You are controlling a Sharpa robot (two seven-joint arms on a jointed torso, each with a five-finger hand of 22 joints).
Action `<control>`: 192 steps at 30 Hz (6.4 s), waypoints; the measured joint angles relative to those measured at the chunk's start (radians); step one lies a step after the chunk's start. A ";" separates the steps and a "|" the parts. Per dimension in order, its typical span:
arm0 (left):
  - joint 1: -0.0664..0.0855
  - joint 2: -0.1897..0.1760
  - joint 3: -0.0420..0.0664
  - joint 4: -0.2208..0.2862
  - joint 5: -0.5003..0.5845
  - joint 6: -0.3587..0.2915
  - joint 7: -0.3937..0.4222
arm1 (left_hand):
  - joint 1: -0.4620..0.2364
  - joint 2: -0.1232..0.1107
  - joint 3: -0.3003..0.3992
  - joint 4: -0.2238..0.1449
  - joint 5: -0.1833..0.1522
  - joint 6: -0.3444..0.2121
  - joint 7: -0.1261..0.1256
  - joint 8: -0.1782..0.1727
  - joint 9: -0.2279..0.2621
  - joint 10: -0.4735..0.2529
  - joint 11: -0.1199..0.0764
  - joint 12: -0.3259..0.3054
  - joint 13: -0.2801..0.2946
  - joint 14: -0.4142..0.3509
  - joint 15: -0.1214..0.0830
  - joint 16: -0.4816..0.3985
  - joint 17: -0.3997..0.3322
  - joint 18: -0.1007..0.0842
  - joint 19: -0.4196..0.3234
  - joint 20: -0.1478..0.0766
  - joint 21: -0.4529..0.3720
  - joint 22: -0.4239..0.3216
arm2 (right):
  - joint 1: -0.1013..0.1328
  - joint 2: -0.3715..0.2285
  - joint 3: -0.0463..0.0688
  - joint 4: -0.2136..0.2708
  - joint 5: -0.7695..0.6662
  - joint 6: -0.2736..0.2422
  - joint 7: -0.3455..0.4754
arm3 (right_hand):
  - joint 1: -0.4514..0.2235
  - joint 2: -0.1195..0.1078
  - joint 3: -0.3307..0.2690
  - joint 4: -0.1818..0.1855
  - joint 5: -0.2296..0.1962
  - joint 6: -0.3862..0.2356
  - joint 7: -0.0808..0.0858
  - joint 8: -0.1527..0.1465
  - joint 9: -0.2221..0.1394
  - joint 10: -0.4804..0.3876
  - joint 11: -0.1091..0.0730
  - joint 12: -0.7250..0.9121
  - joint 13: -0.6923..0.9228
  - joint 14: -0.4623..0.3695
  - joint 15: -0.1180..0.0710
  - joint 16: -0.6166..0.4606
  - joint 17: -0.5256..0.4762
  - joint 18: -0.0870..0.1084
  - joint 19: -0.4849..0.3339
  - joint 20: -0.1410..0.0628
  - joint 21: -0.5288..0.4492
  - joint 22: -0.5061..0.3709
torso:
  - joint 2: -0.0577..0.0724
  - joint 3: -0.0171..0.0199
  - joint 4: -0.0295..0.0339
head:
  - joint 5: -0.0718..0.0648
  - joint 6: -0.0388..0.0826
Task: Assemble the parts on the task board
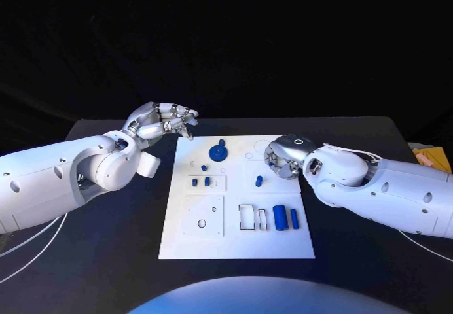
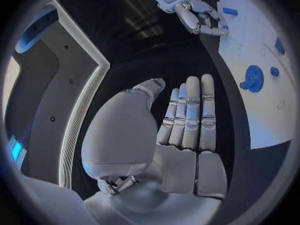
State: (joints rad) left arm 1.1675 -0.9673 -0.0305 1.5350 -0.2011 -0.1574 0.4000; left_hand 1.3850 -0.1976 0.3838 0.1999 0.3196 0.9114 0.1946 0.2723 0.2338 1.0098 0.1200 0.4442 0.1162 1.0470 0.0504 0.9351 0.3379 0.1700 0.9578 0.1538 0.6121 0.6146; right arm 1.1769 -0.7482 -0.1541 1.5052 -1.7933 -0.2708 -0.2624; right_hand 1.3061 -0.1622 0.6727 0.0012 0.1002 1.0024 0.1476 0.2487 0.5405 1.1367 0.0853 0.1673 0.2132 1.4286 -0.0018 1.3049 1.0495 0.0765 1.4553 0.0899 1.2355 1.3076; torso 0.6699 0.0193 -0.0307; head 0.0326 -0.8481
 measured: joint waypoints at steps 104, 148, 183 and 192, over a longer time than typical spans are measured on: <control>0.000 0.029 0.000 -0.027 0.008 0.017 -0.008 | 0.008 0.008 0.008 -0.008 0.000 -0.007 0.007 -0.008 -0.001 -0.007 0.007 0.000 0.000 -0.004 0.004 -0.004 0.001 0.000 0.000 0.000 0.000 0.000 | -0.046 0.068 0.002 0.270 -0.001 -0.107 -0.047 | 0.007 -0.005 0.043 -0.038 0.024 0.075 -0.032 0.010 0.025 0.081 -0.013 0.006 0.022 0.034 -0.027 0.045 0.074 -0.031 0.009 -0.009 0.163 0.000 | 0.000 -0.0016 0.0012 | 0.109 -0.010; 0.000 0.043 0.000 -0.028 0.009 0.023 -0.009 | 0.008 0.008 0.008 -0.008 0.000 -0.007 0.007 -0.008 -0.001 -0.007 0.007 0.000 0.000 -0.004 0.004 -0.008 0.003 0.000 0.000 0.000 -0.003 0.000 | -0.145 0.160 -0.004 0.183 0.002 -0.109 -0.012 | 0.018 0.006 0.046 -0.040 0.024 0.073 -0.033 0.009 0.025 0.080 -0.013 0.004 0.024 0.034 -0.027 0.041 0.070 -0.031 0.009 -0.009 0.159 0.000 | 0.000 -0.0014 0.0007 | 0.177 -0.025; 0.000 0.040 0.000 -0.026 0.010 0.027 -0.012 | 0.008 0.008 0.008 -0.008 0.000 -0.007 0.007 -0.008 -0.001 -0.007 0.007 0.000 0.000 -0.004 0.004 -0.008 0.003 0.000 0.000 0.000 -0.003 0.000 | -0.148 0.163 -0.012 0.165 0.000 -0.108 0.004 | 0.041 0.014 0.044 -0.042 0.023 0.071 -0.036 0.007 0.026 0.082 -0.012 0.001 0.027 0.034 -0.027 0.041 0.070 -0.031 0.009 -0.009 0.159 0.000 | 0.000 -0.0004 -0.0002 | 0.185 -0.025; 0.000 0.040 0.000 -0.026 0.011 0.030 -0.014 | 0.008 0.008 0.008 -0.008 0.004 -0.007 0.007 -0.008 -0.001 -0.009 0.009 0.000 0.001 -0.004 0.004 -0.008 0.004 0.000 0.004 0.004 -0.003 0.000 | -0.149 0.158 -0.012 0.171 -0.001 -0.110 0.004 | 0.039 0.015 0.045 -0.041 0.021 0.071 -0.036 0.007 0.025 0.082 -0.012 0.001 0.026 0.034 -0.027 0.041 0.070 -0.031 0.009 -0.009 0.159 0.000 | 0.000 0.0002 -0.0006 | 0.184 -0.025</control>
State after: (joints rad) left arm 1.1679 -0.9273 -0.0306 1.5087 -0.1906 -0.1273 0.3856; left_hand 1.3928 -0.1898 0.3920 0.1917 0.3235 0.9043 0.2016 0.2647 0.2331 1.0012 0.1285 0.4443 0.1174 1.0433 0.0540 0.9275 0.3416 0.1701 0.9615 0.1575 0.6088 0.6147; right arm 1.0277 -0.5898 -0.1656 1.6763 -1.7938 -0.3808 -0.2585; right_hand 1.3452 -0.1473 0.7175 -0.0399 0.1212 1.0734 0.1119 0.2552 0.5658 1.2186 0.0733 0.1679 0.2391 1.4628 -0.0287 1.3456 1.1197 0.0458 1.4642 0.0806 1.3942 1.3079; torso 0.6698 0.0195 -0.0313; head 0.2166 -0.8728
